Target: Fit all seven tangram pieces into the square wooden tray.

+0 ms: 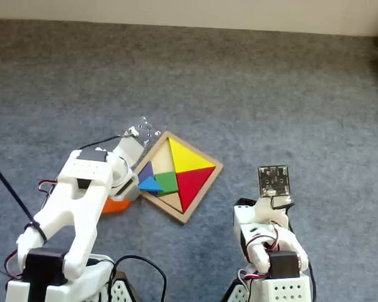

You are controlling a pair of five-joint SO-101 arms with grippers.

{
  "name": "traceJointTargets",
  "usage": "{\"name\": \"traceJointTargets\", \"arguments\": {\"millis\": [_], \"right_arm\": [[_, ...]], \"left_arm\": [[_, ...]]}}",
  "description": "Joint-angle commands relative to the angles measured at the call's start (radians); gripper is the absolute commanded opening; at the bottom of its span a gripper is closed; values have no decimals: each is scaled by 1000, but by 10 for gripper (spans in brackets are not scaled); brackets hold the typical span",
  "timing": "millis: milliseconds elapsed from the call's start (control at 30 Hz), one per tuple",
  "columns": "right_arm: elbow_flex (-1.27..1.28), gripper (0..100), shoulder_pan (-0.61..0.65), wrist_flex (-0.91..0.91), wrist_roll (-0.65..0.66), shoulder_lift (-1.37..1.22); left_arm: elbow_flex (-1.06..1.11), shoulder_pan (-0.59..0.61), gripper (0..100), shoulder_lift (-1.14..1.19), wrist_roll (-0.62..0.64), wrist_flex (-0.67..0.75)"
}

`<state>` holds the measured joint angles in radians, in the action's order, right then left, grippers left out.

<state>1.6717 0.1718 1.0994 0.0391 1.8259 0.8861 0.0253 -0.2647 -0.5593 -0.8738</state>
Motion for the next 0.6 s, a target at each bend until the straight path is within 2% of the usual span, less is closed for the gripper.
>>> {"name": "traceJointTargets", "arguments": {"millis": [0,333,567], "right_arm": [[117,5,-12,2,-3,10],[117,5,-12,2,-3,10],[117,5,-12,2,-3,10]], "left_arm": [[-87,10,253,-44,12,-44],[-102,8,254,-35,12,-43],[-93,5,255,-33,72,40]]}}
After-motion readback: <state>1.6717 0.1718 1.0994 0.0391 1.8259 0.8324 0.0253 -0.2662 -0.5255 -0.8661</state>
